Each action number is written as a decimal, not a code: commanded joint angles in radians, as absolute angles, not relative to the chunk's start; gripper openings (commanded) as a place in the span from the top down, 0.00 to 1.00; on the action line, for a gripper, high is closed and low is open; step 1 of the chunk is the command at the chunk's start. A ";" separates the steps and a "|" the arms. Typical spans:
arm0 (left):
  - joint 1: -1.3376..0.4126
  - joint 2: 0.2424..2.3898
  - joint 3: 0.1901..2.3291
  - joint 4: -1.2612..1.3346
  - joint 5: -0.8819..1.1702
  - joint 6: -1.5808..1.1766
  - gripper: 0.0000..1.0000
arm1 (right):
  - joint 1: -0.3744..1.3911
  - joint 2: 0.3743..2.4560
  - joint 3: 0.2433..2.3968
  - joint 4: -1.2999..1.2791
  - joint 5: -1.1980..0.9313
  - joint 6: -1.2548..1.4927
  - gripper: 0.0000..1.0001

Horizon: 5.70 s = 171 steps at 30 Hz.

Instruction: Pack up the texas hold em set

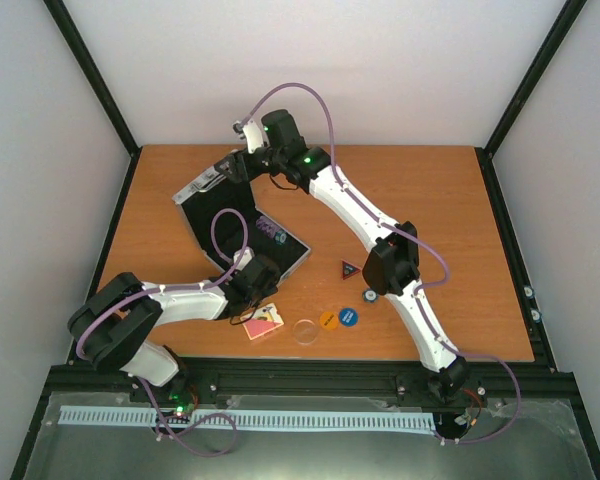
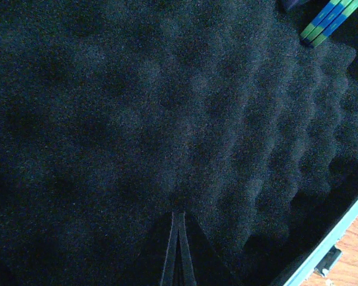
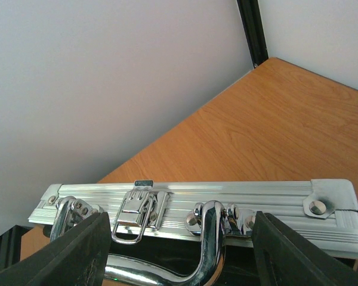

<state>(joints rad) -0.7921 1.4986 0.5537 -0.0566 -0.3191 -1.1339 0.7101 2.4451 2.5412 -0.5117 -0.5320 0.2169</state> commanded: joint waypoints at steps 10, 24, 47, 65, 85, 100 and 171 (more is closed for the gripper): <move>-0.795 1.570 0.498 -0.256 -0.222 -1.137 0.99 | 0.712 2.406 2.472 -0.570 -0.504 0.188 0.32; -0.795 1.558 0.505 -0.269 -0.228 -1.132 0.99 | 0.712 2.302 2.368 -0.612 -0.347 0.159 0.32; -0.795 1.567 0.498 -0.258 -0.227 -1.134 0.99 | 0.701 2.202 2.228 -0.545 -0.297 0.164 0.31; -0.796 1.573 0.495 -0.252 -0.225 -1.137 0.99 | 0.690 2.180 2.226 -0.568 -0.250 0.164 0.31; -0.796 1.581 0.494 -0.244 -0.222 -1.135 0.99 | 0.689 2.163 2.150 -0.565 -0.273 0.173 0.31; -0.796 1.570 0.508 -0.250 -0.225 -1.135 0.99 | 0.688 2.198 2.170 -0.559 -0.307 0.171 0.31; -0.795 1.599 0.507 -0.239 -0.227 -1.130 0.99 | 0.648 2.043 1.917 -0.640 -0.335 0.230 0.31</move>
